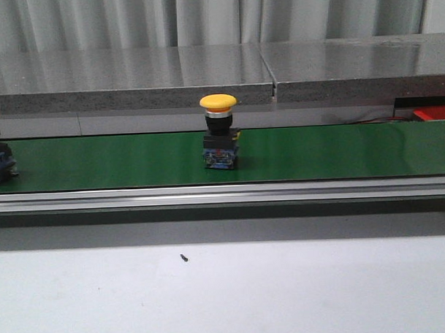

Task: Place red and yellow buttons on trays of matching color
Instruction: 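Lower the right gripper onto the yellow button on the belt and lift it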

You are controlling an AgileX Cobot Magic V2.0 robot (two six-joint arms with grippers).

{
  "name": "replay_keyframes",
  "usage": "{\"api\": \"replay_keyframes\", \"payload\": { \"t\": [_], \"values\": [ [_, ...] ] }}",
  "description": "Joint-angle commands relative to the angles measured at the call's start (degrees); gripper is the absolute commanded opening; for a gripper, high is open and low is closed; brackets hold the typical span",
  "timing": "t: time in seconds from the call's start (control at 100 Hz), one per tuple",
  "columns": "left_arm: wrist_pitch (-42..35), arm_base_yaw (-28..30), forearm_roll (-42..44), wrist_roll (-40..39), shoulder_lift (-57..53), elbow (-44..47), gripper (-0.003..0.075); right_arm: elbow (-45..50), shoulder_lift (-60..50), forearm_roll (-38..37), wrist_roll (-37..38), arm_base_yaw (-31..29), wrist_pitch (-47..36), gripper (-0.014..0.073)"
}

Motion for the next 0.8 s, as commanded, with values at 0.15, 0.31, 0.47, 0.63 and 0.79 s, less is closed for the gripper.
{"api": "replay_keyframes", "payload": {
  "t": [0.15,0.31,0.47,0.63,0.79],
  "values": [
    [-3.45,-0.42,-0.56,-0.07,0.38,-1.51,-0.0018,-10.31,13.74,-0.64,-0.04,6.35,1.00,-0.0066],
    [-3.45,-0.42,-0.56,-0.07,0.38,-1.51,-0.0018,-16.43,22.34,-0.64,-0.04,12.36,7.33,-0.0031],
    [-3.45,-0.42,-0.56,-0.07,0.38,-1.51,-0.0018,-23.05,30.21,-0.58,-0.04,17.36,14.98,0.0177],
    [-3.45,-0.42,-0.56,-0.07,0.38,-1.51,-0.0018,-29.84,37.11,-0.58,-0.04,21.00,21.70,0.0483],
    [-3.45,-0.42,-0.56,-0.07,0.38,-1.51,-0.0019,-37.15,43.75,-0.53,-0.49,23.18,29.01,0.0559]
  ]
}}
